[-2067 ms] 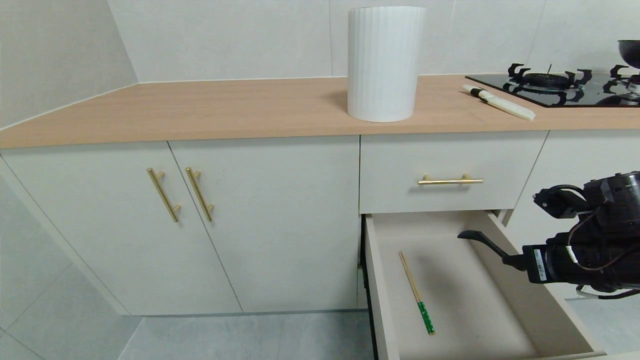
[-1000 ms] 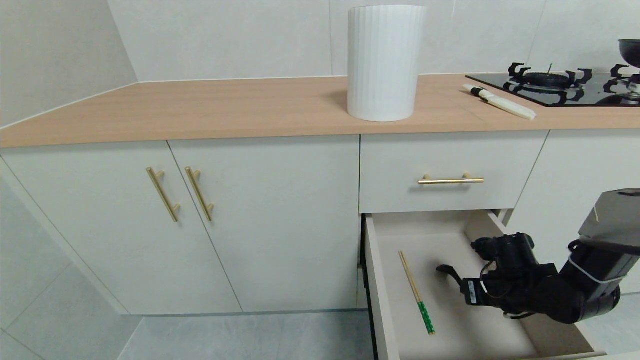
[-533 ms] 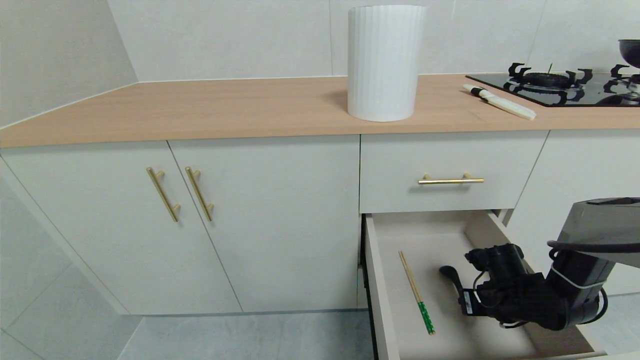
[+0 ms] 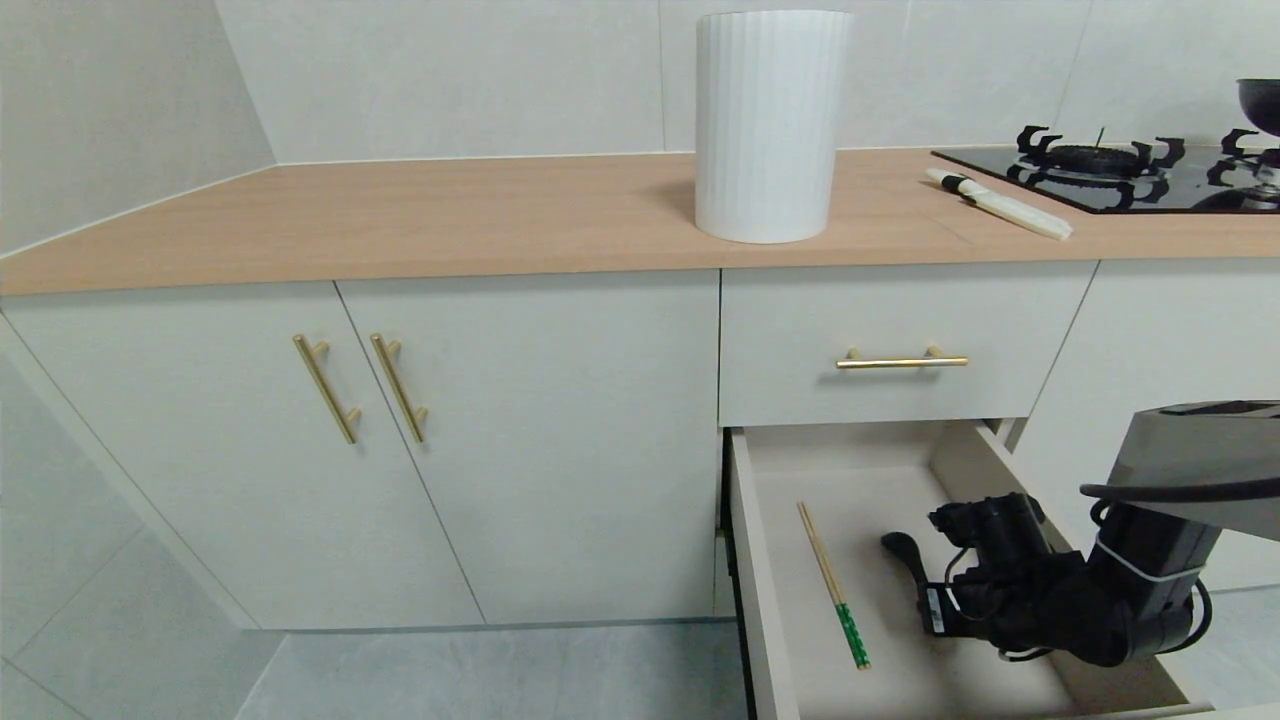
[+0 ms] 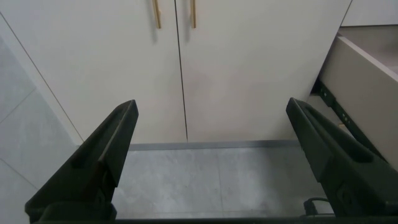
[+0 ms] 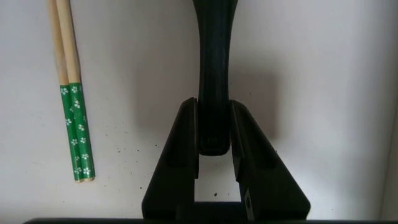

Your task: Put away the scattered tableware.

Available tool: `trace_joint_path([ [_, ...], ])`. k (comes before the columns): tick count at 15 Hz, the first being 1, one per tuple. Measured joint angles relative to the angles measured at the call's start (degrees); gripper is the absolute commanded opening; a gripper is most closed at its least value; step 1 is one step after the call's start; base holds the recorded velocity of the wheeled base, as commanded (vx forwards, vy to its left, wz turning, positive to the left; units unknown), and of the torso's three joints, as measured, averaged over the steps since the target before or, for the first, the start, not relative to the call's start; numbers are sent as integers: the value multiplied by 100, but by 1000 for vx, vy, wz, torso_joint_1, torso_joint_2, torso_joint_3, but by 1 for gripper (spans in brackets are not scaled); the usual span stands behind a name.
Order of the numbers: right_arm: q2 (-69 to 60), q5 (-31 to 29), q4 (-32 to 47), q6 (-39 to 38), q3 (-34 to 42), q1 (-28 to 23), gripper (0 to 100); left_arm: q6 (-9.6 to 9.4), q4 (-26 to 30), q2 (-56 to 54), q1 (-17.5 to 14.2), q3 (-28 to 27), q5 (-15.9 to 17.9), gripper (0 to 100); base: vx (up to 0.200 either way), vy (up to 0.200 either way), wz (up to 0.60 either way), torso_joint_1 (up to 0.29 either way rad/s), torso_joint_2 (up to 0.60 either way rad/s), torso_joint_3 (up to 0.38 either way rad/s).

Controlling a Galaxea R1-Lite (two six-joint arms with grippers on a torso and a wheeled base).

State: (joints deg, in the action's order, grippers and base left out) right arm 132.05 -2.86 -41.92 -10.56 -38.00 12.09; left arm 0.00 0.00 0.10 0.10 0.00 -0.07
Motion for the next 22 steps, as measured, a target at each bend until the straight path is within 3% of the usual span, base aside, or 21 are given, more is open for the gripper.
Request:
trace_joint_path([
  [10,-96,-156,-6,-20,55,0,100,0,0,0,0,0,0,100,0,0,0,0,0,0],
  [16,-1521,-211,166,-24,506,-2,100,0,0,0,0,0,0,100,0,0,0,0,0,0],
  [19,-2864,-182,1100,-11,625,35,100,0,0,0,0,0,0,100,0,0,0,0,0,0],
  [22,-4184,66,2539,18,644,282,100,0,0,0,0,0,0,100,0,0,0,0,0,0],
])
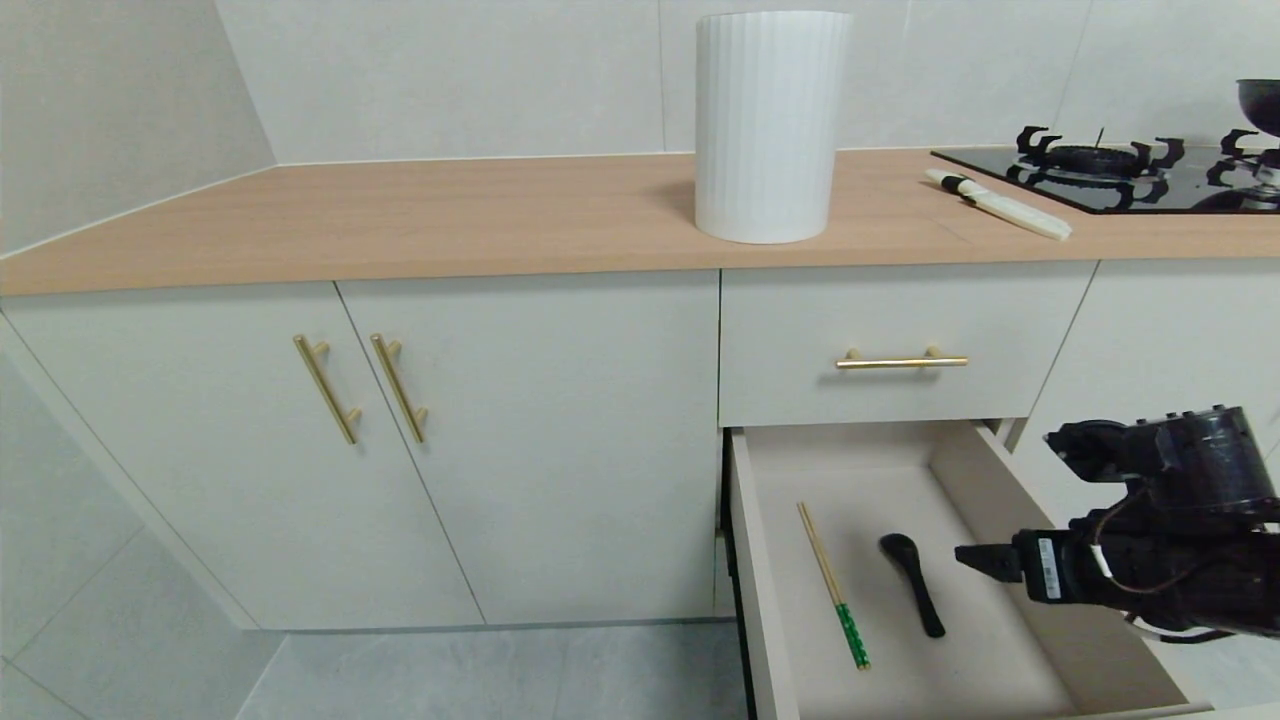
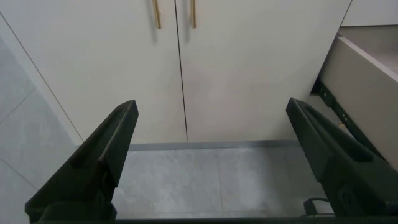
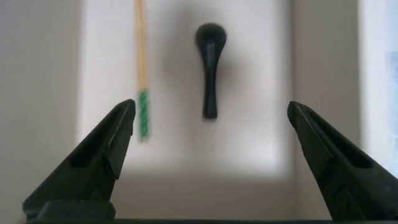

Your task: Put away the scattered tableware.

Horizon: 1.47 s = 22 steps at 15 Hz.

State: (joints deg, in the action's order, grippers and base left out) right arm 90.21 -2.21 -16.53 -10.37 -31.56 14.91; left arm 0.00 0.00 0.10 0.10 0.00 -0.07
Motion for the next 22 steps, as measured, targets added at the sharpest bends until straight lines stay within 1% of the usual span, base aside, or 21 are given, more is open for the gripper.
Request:
trace_joint_path([
  [2,-747,134,1117,6,-22,433,100,0,0,0,0,0,0,100,0,0,0,0,0,0],
  [4,-1265,161,1801,9,-145,890,100,0,0,0,-2,0,0,100,0,0,0,0,0,0],
  [6,-1557,126,1896,11,-201,1106,100,0,0,0,1,0,0,100,0,0,0,0,0,0],
  [12,-1770,117,1896,9,-226,1179,100,-2,0,0,-2,0,0,100,0,0,0,0,0,0],
  [21,-1783,119,1954,34,-200,1229,100,-7,0,0,0,0,0,100,-200,0,0,2,3,8],
  [22,-1764,123,1975,37,-197,1240,100,-7,0,0,0,0,0,100,0,0,0,0,0,0],
])
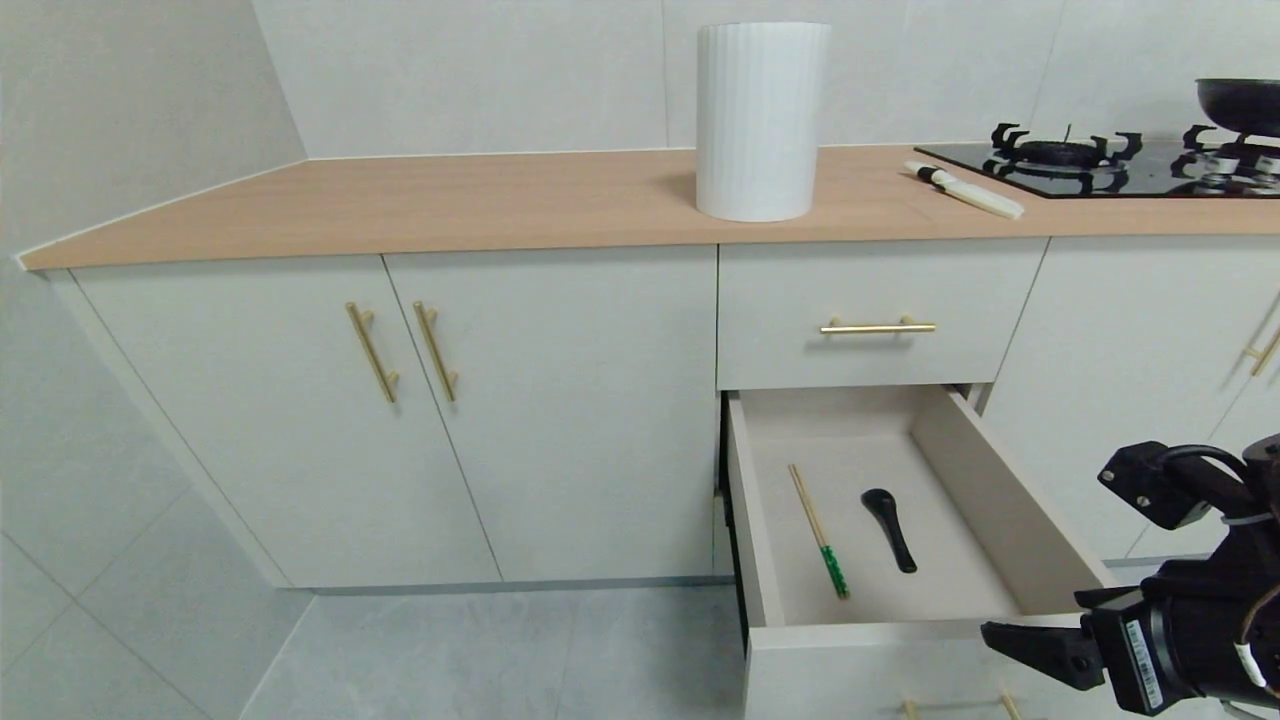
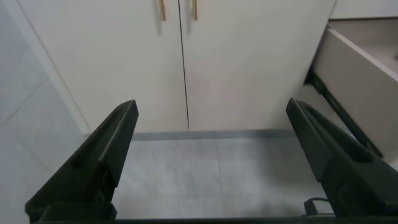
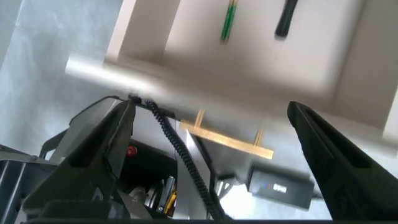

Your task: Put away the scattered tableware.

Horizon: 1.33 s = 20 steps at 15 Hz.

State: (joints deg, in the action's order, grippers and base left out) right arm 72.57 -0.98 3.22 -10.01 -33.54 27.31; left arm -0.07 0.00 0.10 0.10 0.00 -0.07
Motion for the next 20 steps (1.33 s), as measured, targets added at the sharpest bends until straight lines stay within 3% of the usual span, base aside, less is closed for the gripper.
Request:
trace_joint_path([
  [16,1469,7,105,-121,-33,4,100,7,0,0,0,0,0,100,0,0,0,0,0,0],
  [20,1816,-460,-174,-525,-116,0,100,7,0,0,-2,0,0,100,0,0,0,0,0,0],
])
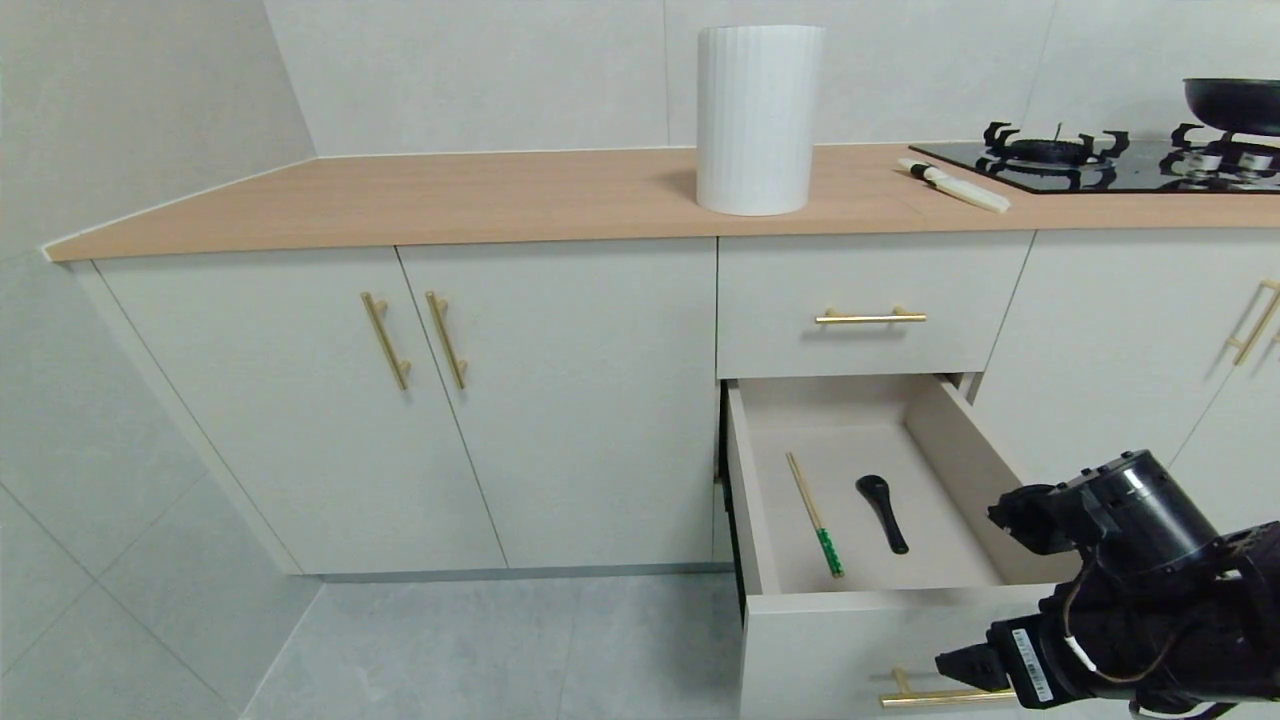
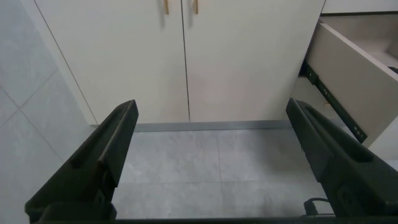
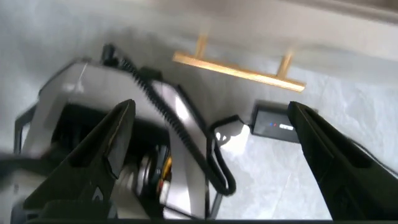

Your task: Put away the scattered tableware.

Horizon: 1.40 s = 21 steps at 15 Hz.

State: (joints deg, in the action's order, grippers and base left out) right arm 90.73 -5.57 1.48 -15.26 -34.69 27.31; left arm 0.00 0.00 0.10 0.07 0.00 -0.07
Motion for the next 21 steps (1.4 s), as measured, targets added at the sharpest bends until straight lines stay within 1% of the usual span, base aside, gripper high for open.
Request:
trace_joint_path([
  [2,257,-340,-37,-258,-98,2,100,0,0,0,2,0,0,100,0,0,0,0,0,0],
  [9,616,-436,-355,-408,-146,0,100,-2,0,0,2,0,0,100,0,0,0,0,0,0],
  [13,736,-622,-695,-492,-133,-5,100,-2,0,0,2,0,-2,100,0,0,0,0,0,0],
  [21,940,-747,-1261,-731,-113,-13,100,0,0,0,2,0,0,100,0,0,0,0,0,0],
])
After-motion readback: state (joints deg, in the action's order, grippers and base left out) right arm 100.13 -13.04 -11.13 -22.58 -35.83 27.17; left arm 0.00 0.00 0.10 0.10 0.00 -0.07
